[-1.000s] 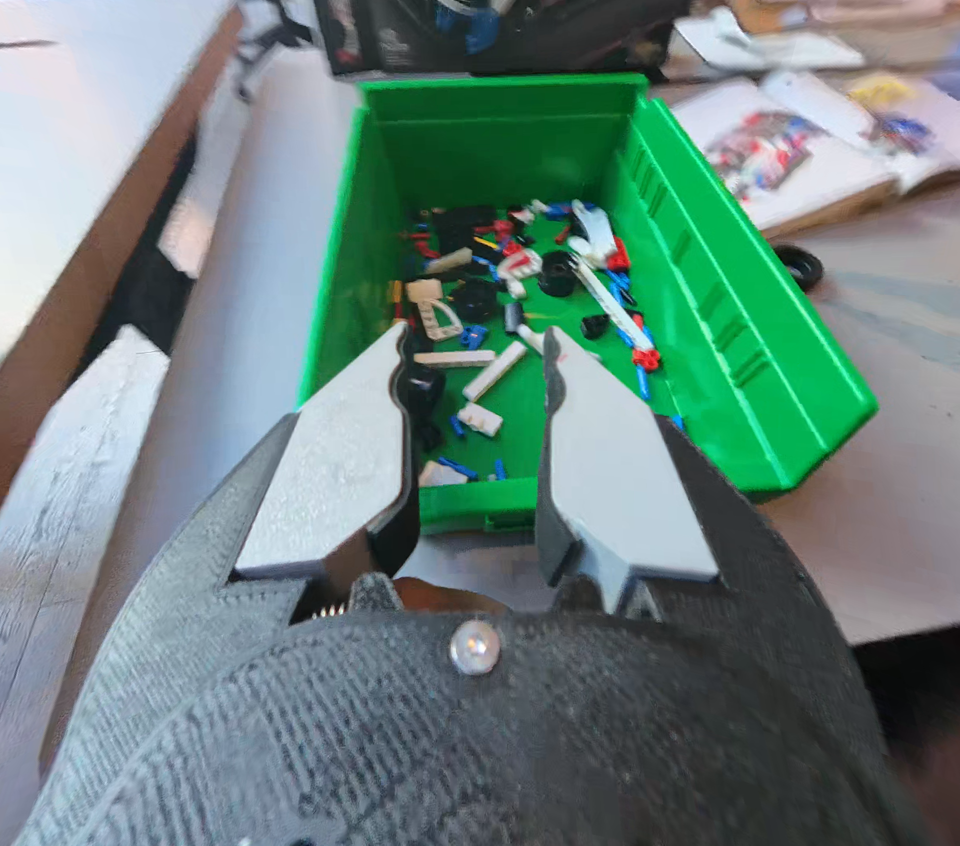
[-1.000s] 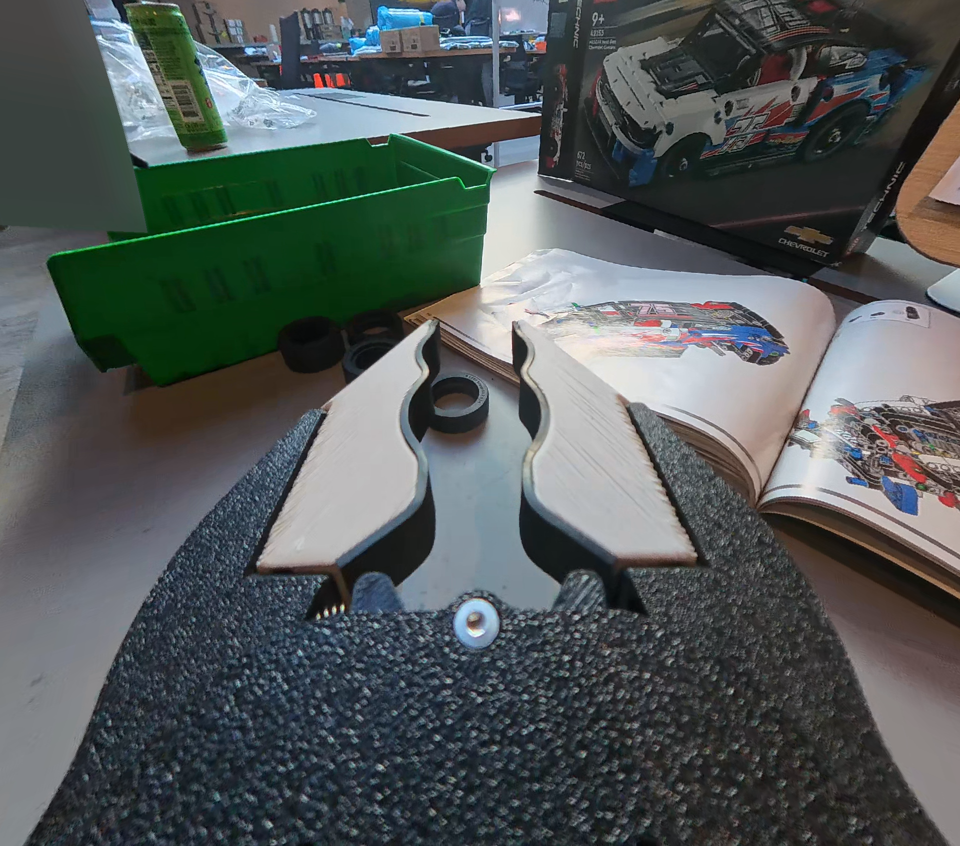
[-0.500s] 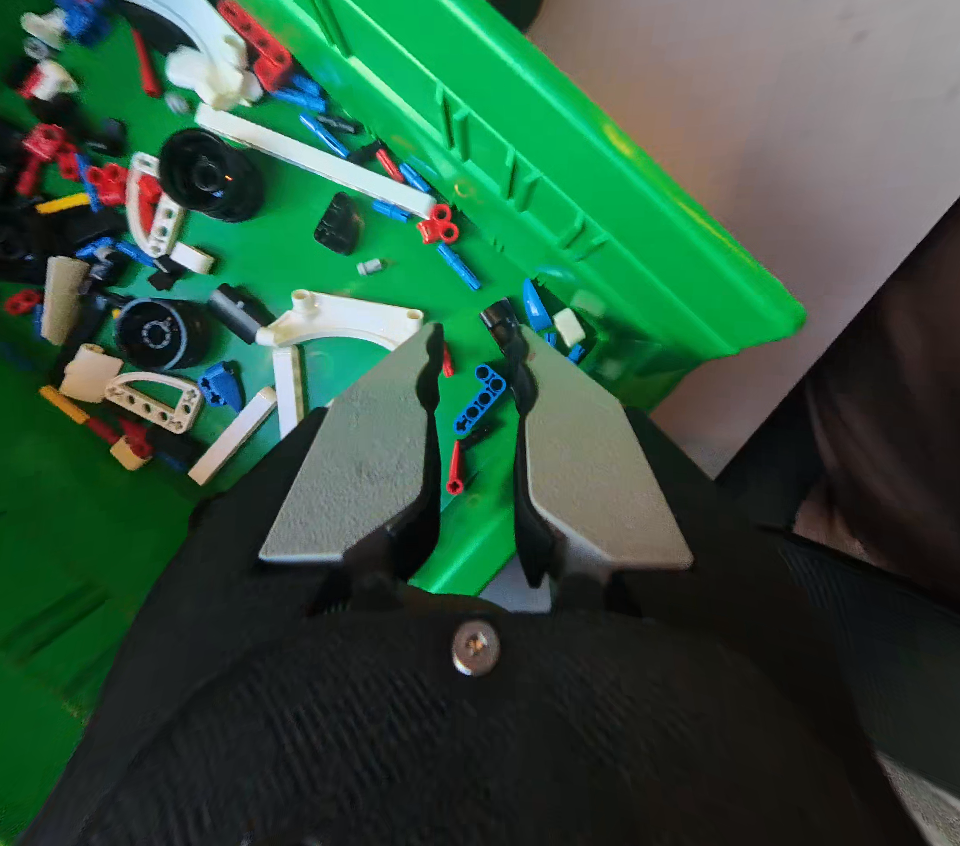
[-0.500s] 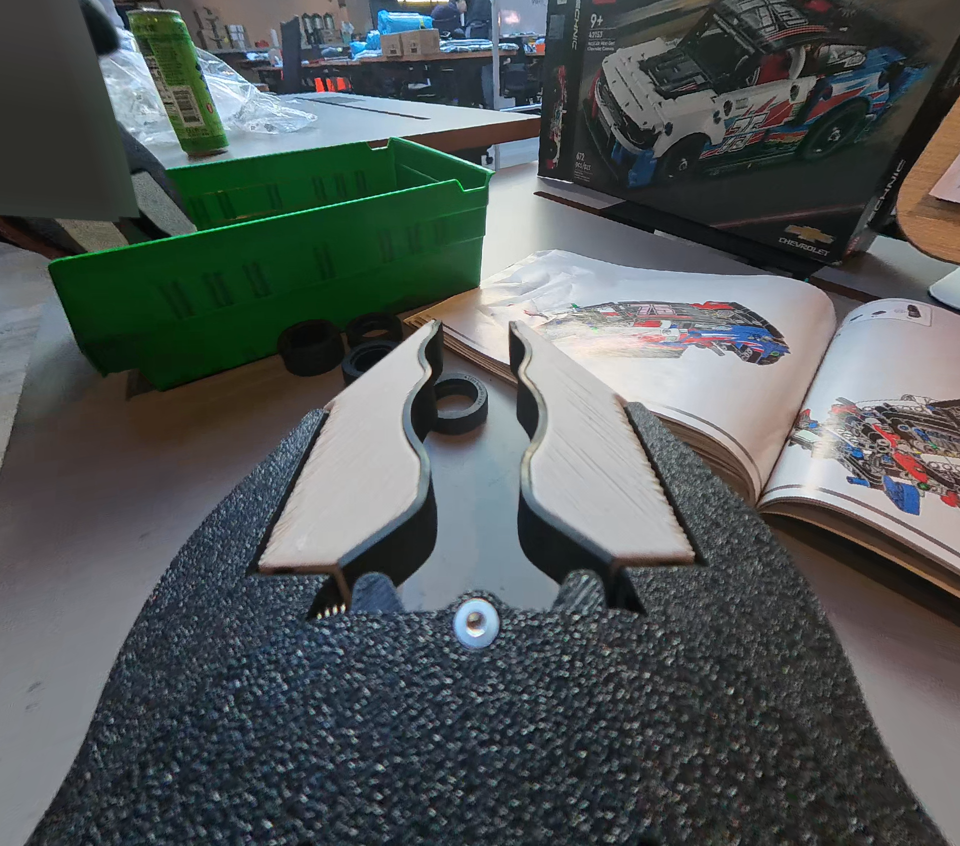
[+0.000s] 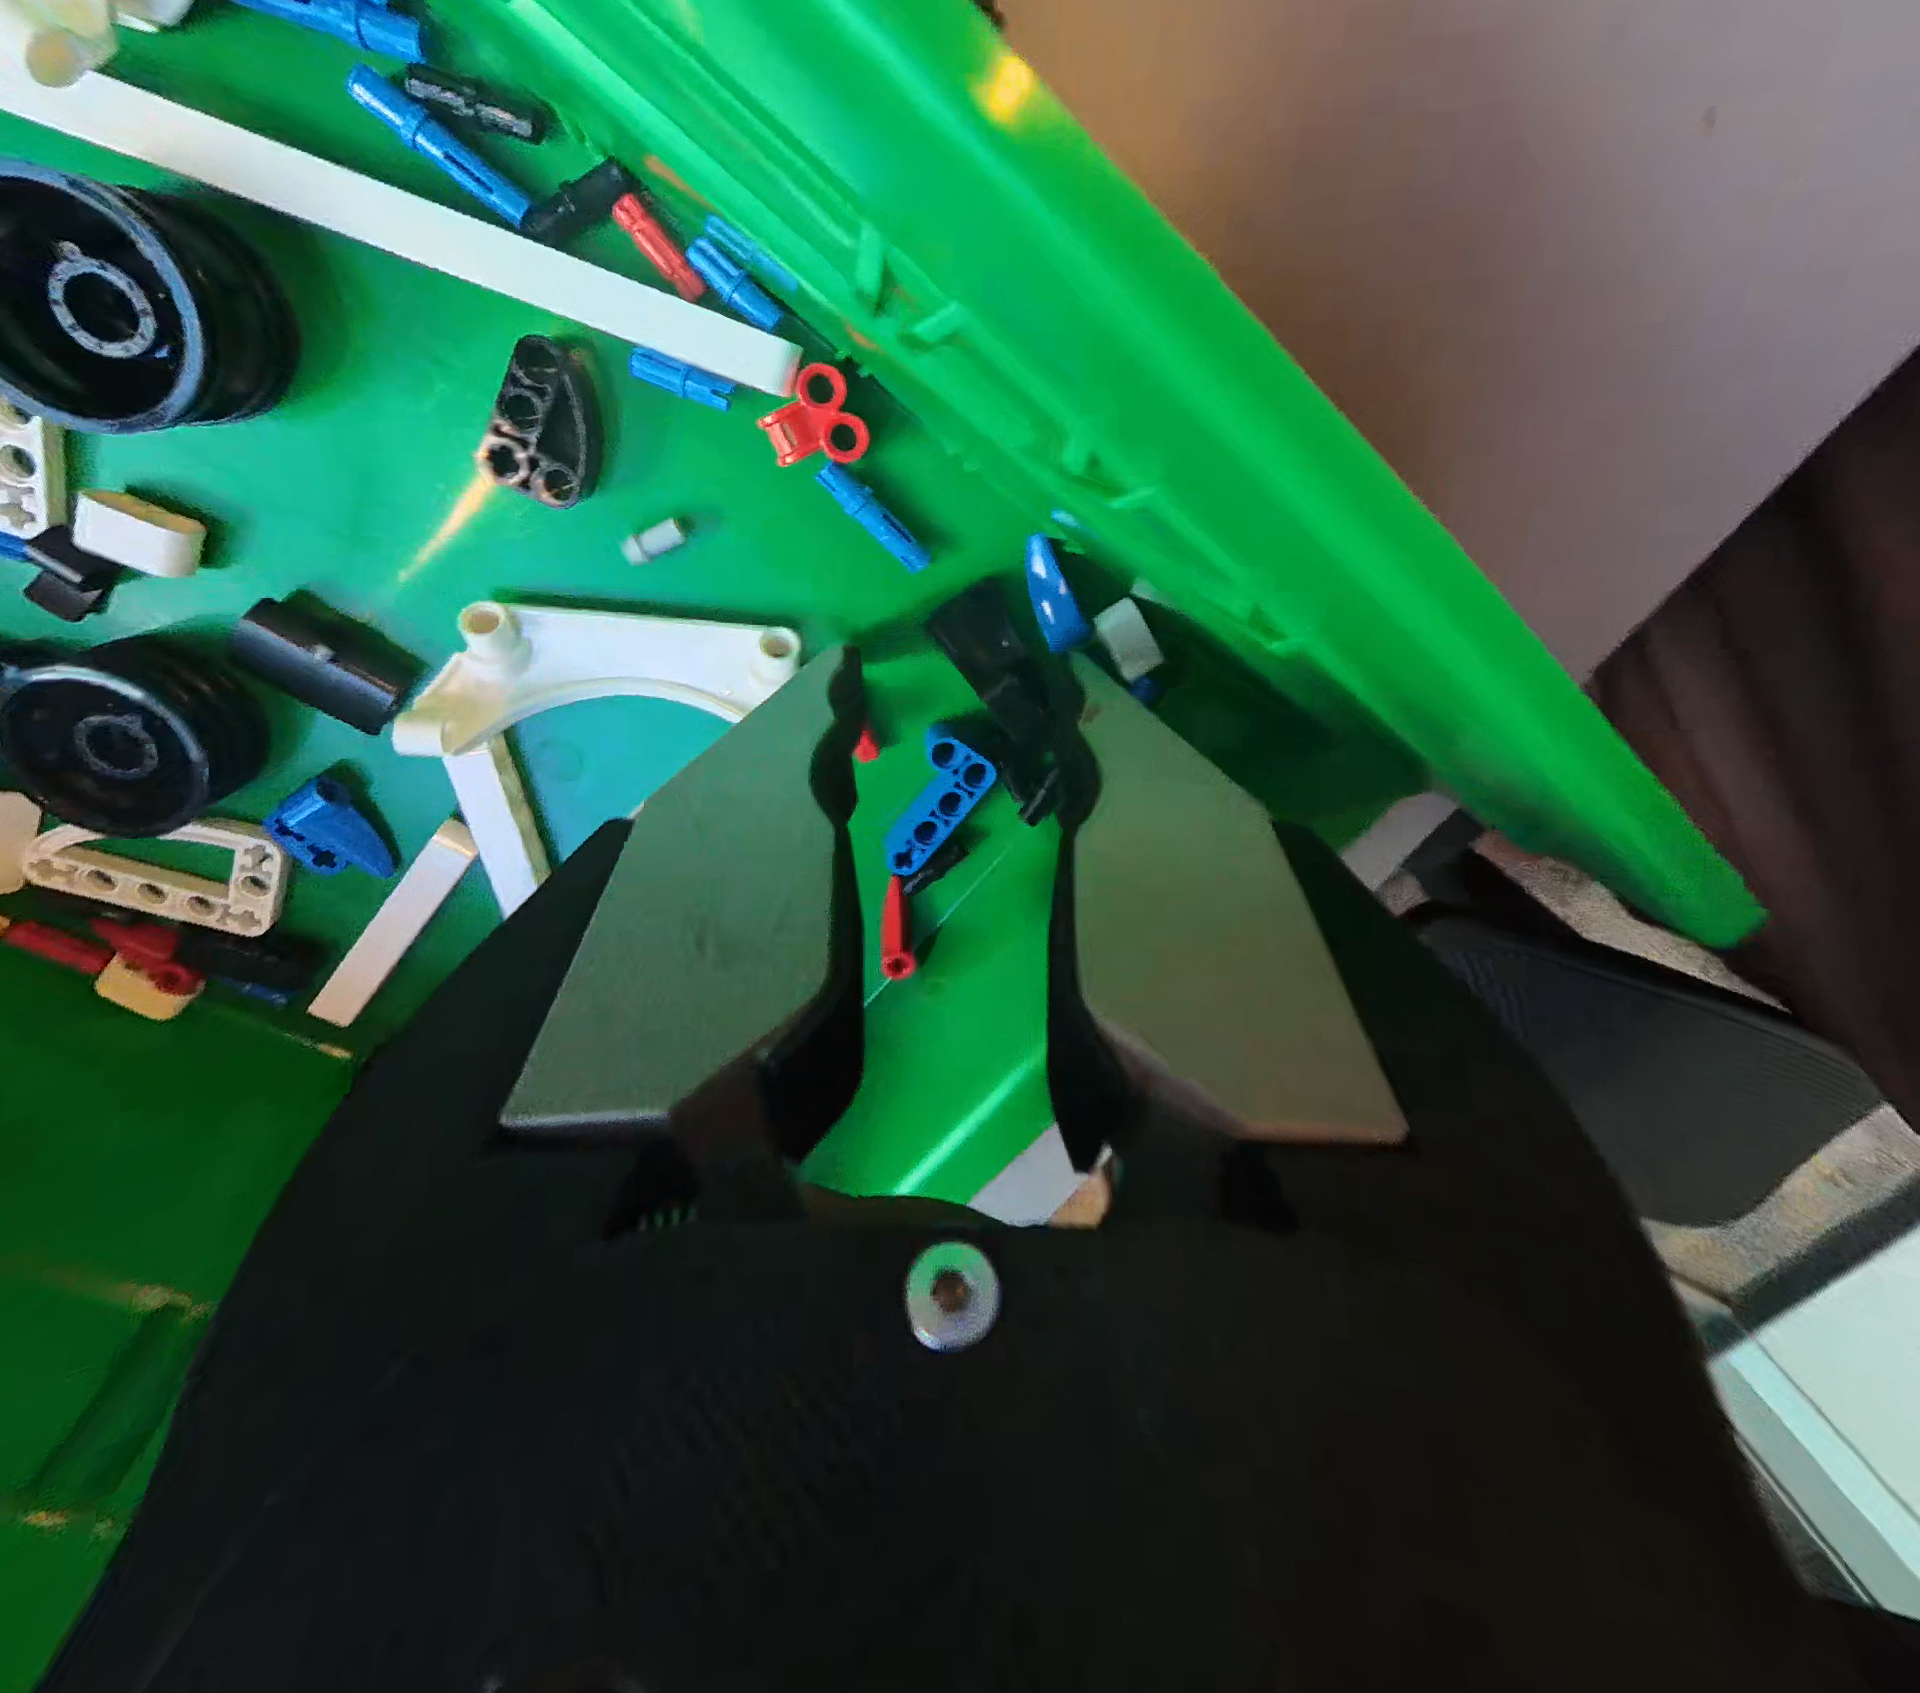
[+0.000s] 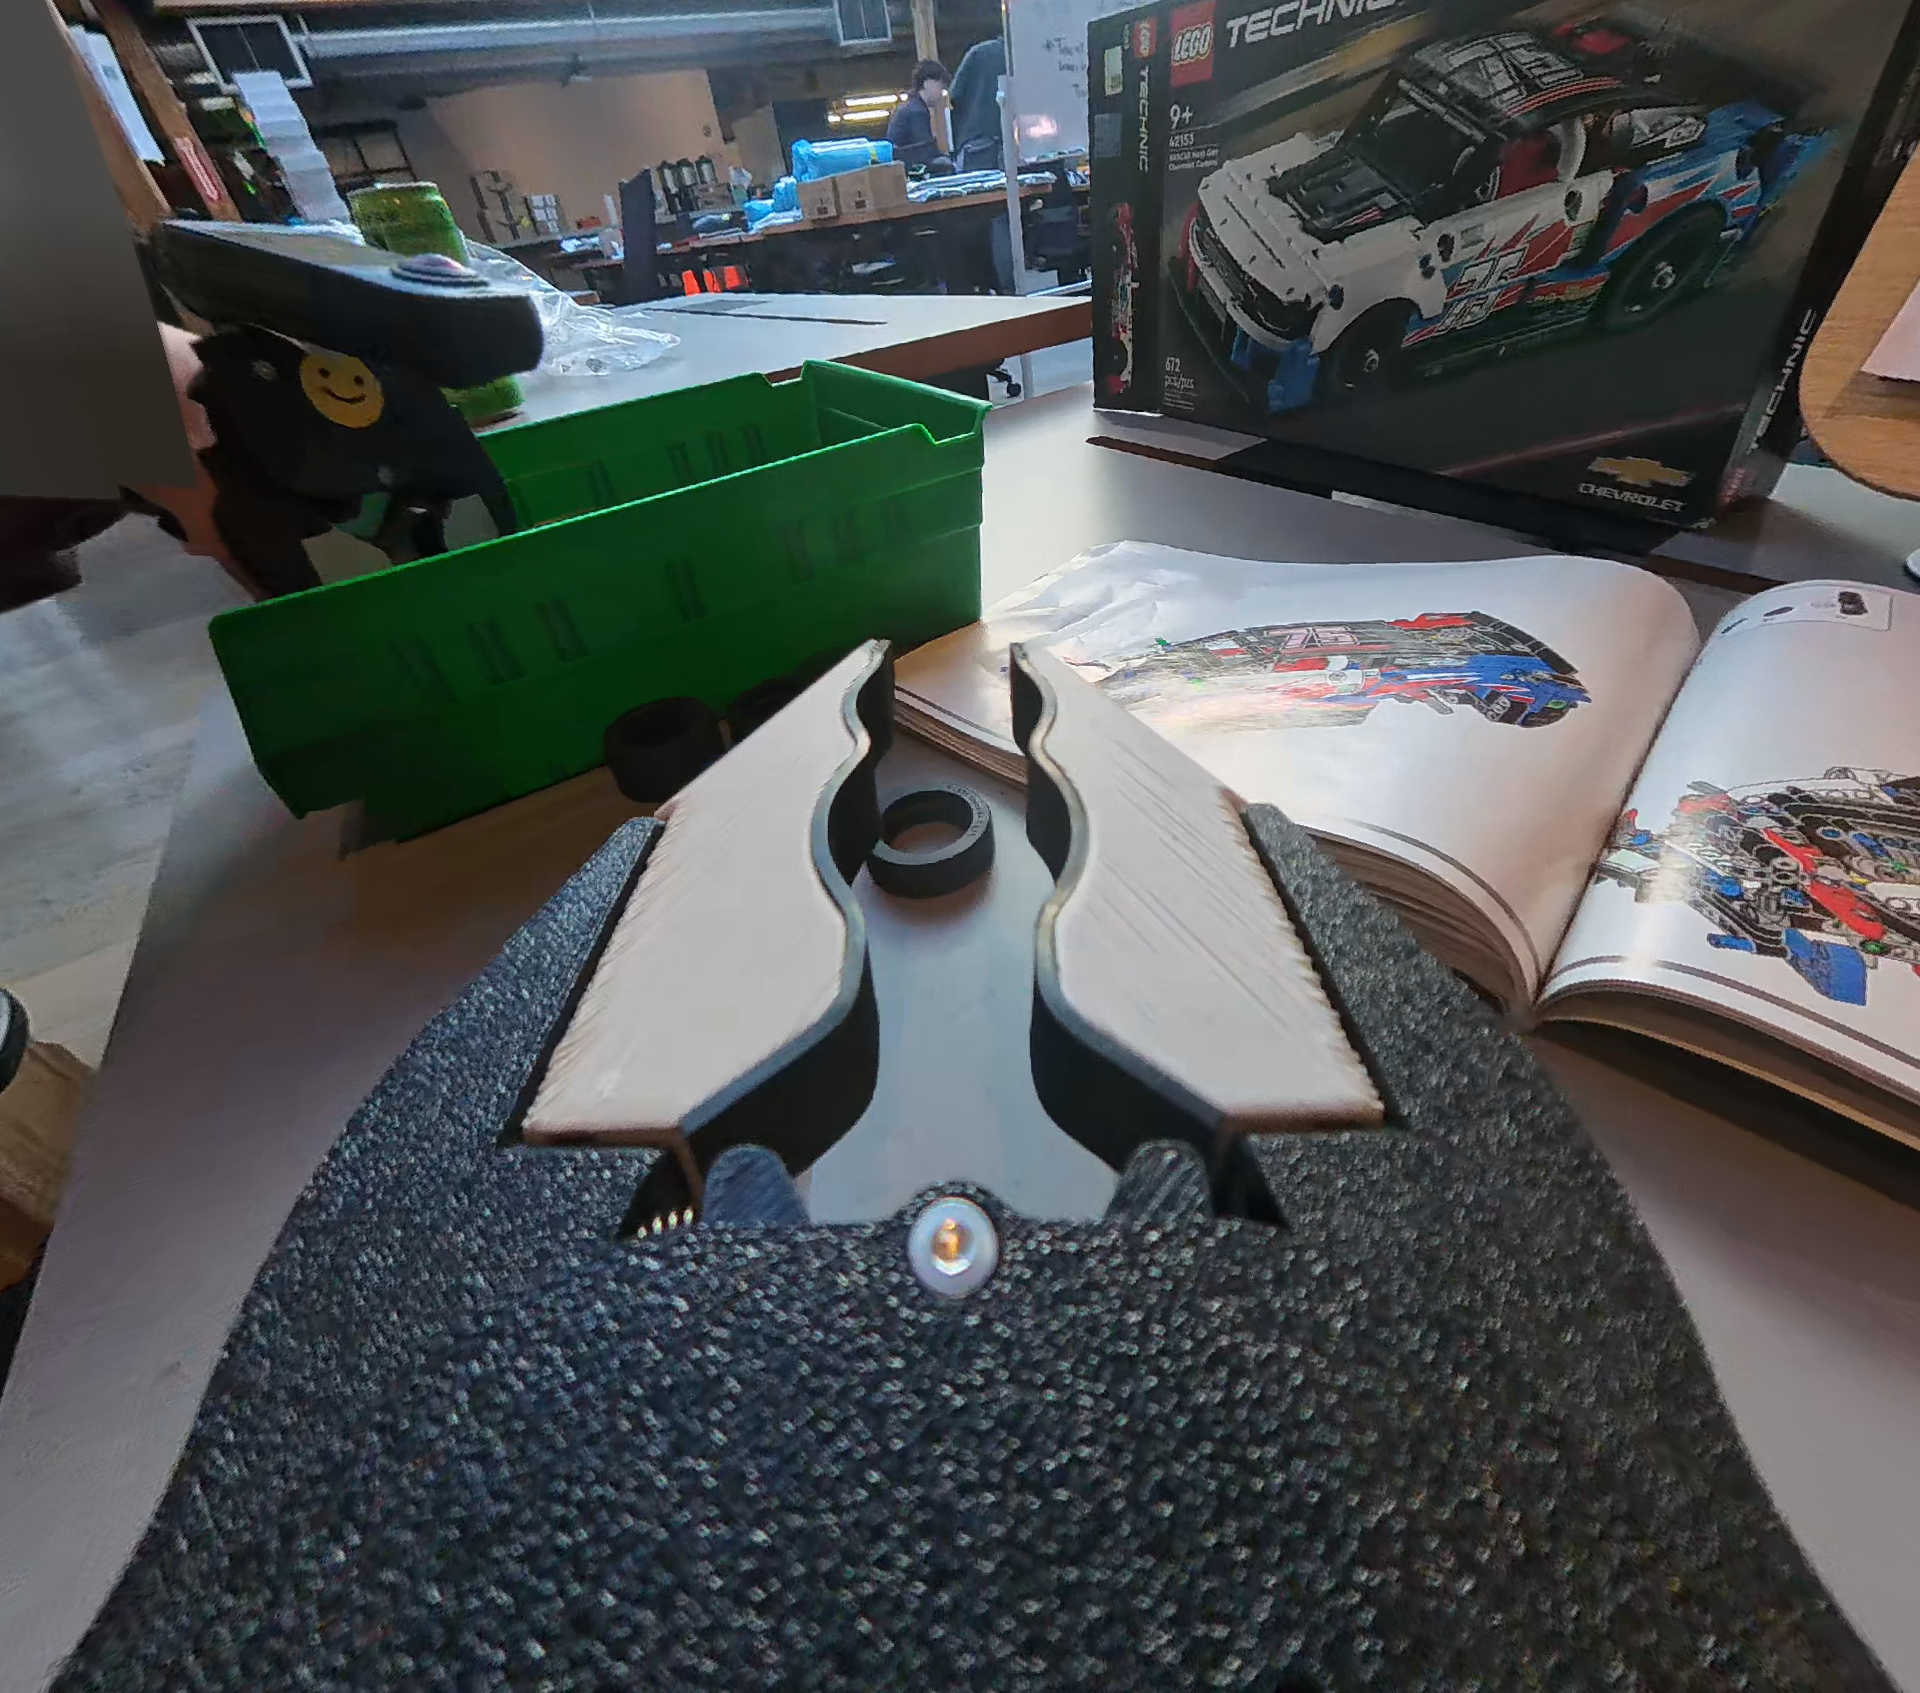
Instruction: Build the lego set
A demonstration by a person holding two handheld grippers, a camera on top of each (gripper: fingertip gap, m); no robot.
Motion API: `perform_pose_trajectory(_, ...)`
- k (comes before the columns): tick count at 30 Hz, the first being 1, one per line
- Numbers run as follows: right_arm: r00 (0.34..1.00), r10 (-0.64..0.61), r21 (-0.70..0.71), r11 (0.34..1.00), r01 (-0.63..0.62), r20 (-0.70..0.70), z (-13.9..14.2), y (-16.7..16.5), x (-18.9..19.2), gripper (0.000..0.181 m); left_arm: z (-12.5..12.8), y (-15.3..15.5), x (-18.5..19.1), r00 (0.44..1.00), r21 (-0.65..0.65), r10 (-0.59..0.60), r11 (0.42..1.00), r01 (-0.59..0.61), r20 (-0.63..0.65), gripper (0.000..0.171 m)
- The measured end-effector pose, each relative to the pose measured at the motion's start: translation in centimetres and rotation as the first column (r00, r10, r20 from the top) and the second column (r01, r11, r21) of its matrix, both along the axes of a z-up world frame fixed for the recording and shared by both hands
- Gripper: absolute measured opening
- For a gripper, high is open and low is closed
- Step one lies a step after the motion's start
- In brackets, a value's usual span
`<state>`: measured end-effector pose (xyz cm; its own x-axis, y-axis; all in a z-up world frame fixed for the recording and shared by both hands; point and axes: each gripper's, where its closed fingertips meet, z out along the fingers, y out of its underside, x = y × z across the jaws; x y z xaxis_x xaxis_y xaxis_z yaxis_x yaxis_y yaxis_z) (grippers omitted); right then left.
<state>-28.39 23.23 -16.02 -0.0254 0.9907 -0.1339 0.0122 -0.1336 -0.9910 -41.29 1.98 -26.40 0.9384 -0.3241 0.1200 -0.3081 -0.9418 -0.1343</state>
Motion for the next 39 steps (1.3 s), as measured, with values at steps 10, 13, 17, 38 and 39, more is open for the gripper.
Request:
perform_pose_trajectory(10,1.0,0.017,-0.029,0.999,-0.018,-0.009,0.1,-0.1,0.2,0.022,-0.3,0.2,-0.3,0.994,-0.015,-0.032,0.999,0.03,-0.1,0.01)
perform_pose_trajectory(13,1.0,0.02,-0.021,1.0,-0.02,-0.004,0.0,-0.2,0.2,0.021,-0.2,0.3,-0.4,0.995,0.012,-0.013,1.0,0.015,-0.094,0.008)
perform_pose_trajectory(17,1.0,0.016,-0.011,1.0,-0.016,0.003,-0.1,-0.2,0.1,0.02,0.3,0.5,-1.0,0.995,0.061,0.019,0.998,-0.013,-0.093,0.008)
perform_pose_trajectory(38,0.997,0.075,0.095,0.992,-0.077,0.022,2.6,-4.9,4.4,0.02,16.3,14.4,8.4,0.942,0.671,-0.216,0.661,0.336,-0.258,0.007)
perform_pose_trajectory(39,0.998,0.056,0.135,0.989,-0.059,0.026,2.9,-5.1,5.4,0.02,15.0,15.1,10.4,0.893,0.623,-0.337,0.639,0.45,-0.299,0.007)
